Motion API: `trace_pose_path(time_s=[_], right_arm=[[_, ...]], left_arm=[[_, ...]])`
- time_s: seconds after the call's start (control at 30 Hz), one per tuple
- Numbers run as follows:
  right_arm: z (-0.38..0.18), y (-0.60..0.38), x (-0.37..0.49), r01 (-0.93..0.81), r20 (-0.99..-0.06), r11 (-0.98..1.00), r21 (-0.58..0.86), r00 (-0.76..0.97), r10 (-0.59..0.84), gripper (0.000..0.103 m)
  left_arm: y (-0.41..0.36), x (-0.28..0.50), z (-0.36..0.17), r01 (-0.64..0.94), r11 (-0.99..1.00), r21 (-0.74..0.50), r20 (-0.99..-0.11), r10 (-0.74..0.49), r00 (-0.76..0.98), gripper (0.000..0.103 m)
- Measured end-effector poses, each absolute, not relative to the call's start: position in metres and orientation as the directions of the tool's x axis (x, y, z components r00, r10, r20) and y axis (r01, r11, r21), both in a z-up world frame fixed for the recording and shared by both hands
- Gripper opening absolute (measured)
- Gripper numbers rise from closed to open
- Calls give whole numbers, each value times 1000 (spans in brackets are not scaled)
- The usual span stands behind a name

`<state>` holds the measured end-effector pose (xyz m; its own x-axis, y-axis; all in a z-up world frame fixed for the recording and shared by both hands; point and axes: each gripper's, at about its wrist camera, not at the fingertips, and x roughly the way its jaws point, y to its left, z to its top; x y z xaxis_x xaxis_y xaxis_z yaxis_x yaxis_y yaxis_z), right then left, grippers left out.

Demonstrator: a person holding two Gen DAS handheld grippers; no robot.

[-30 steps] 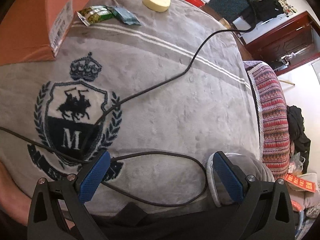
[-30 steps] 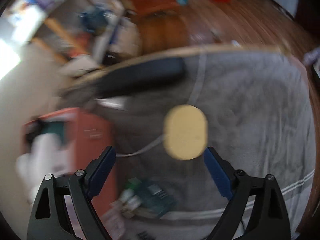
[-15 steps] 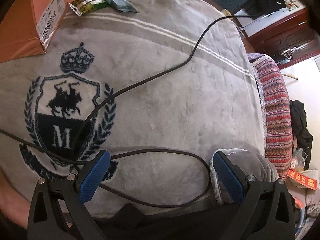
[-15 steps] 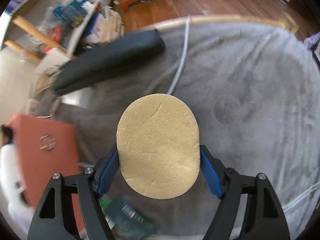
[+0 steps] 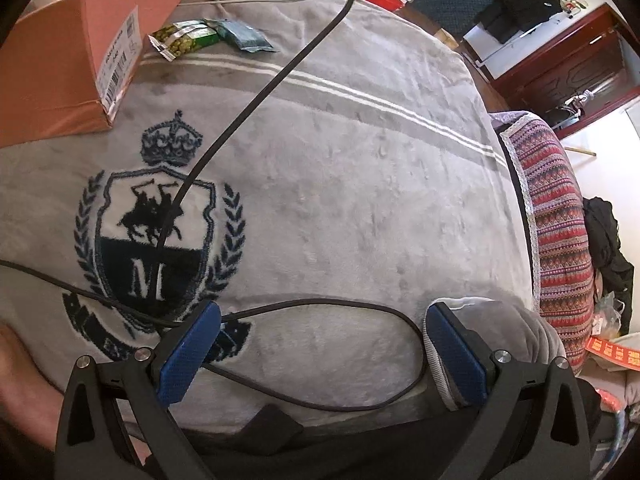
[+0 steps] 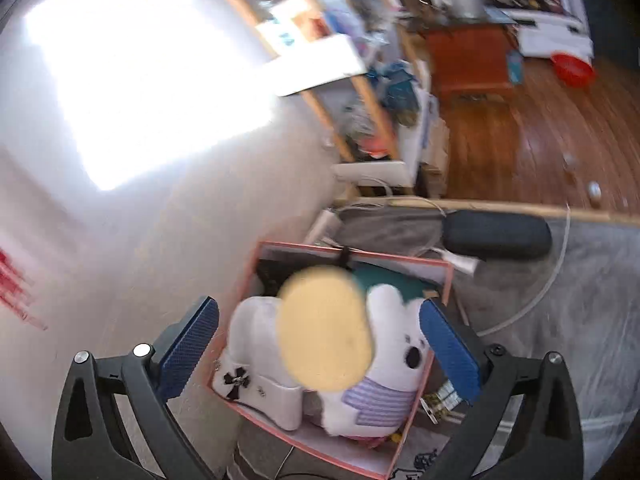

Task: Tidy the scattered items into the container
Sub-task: 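Grasp the dark teal snack packet with the right gripper and drop it into the box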

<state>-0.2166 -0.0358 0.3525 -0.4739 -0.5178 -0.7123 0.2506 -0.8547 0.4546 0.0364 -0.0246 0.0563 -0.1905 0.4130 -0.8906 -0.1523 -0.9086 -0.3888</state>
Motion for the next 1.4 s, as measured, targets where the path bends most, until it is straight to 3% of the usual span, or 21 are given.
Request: trace_pose_path(time_s=[0.17, 0.37, 0.67, 0.7, 0.77, 0.87, 1.03, 1.2, 1.23, 1.27, 1.3, 1.4], right_arm=[[303, -18, -218, 220, -835, -917, 334, -383, -396, 67], [156, 38, -202, 228, -965, -952, 206, -116, -236, 66], [33, 65, -196, 185, -956, -941, 284, -15, -292, 66], [30, 65, -195, 195, -957, -940, 280, -19, -289, 64], [33, 70, -193, 206, -960, -942, 265, -36, -278, 40], [53, 87, -186, 180, -947, -936, 301, -59, -316, 36], [135, 81, -165, 223, -909, -905, 362, -129, -395, 34], [234, 8, -150, 366, -821, -802, 471, -151, -551, 34], [250, -11, -147, 395, -812, -784, 478, -142, -566, 47], [259, -25, -146, 418, -813, -779, 468, -143, -565, 83], [271, -40, -143, 452, -817, -778, 437, -162, -553, 93], [283, -66, -130, 526, -832, -767, 368, -183, -524, 91]], left_arm=[[-19, 38, 57, -177, -908, -381, -893, 411, -186, 103], [-12, 38, 53, -190, -905, -381, -896, 412, -166, 103], [-6, 35, 40, -175, -906, -385, -906, 407, -116, 103], [-6, 35, 39, -173, -907, -384, -907, 406, -111, 103], [-6, 36, 37, -168, -909, -382, -909, 402, -107, 103], [-5, 38, 40, -175, -908, -381, -908, 403, -114, 103], [-7, 41, 46, -189, -907, -377, -905, 404, -133, 103], [-10, 44, 49, -193, -907, -374, -904, 404, -144, 103], [-10, 44, 49, -193, -907, -374, -904, 403, -144, 103], [-10, 44, 49, -192, -907, -375, -904, 403, -144, 103], [-10, 44, 49, -190, -907, -376, -903, 404, -143, 103], [-11, 44, 50, -186, -906, -380, -902, 408, -143, 103]])
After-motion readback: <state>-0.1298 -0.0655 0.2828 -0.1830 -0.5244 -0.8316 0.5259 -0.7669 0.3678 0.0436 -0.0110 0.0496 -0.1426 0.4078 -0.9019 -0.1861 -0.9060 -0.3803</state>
